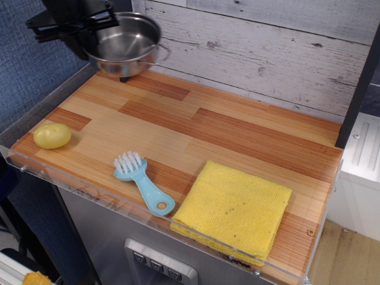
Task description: Move the pot to the black left corner of the counter behind the potato.
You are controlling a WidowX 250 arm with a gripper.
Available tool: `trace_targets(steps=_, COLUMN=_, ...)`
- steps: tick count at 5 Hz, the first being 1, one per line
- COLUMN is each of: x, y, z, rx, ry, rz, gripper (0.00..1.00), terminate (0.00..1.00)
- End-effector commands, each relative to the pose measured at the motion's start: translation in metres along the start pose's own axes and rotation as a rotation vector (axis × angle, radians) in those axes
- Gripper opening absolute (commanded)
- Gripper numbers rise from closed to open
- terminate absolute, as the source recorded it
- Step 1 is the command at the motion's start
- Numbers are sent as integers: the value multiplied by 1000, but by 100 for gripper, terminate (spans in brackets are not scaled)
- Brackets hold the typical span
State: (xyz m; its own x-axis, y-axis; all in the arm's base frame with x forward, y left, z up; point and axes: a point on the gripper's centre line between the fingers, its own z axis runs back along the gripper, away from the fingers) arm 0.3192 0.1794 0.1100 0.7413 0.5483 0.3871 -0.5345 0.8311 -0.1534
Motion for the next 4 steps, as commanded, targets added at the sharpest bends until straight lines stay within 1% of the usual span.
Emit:
trace_targets(steps=1, x=21, y=35, z=-18, rx=78, ry=-50, rz=4, gripper=0, terminate=0)
trace_targets(steps=2, x=16, y=41, z=-37, rx=106, ry=-36, rz=-13, gripper=0, terminate=0)
trace_targets(steps=3, x=9, y=48, z=-60, rx=134, ry=-5, rz=-19, gripper=0, terminate=0)
trace_targets(steps=4, x=0, y=50, z=-74, rx=142, ry=19, rz=-19, gripper=0, terminate=0)
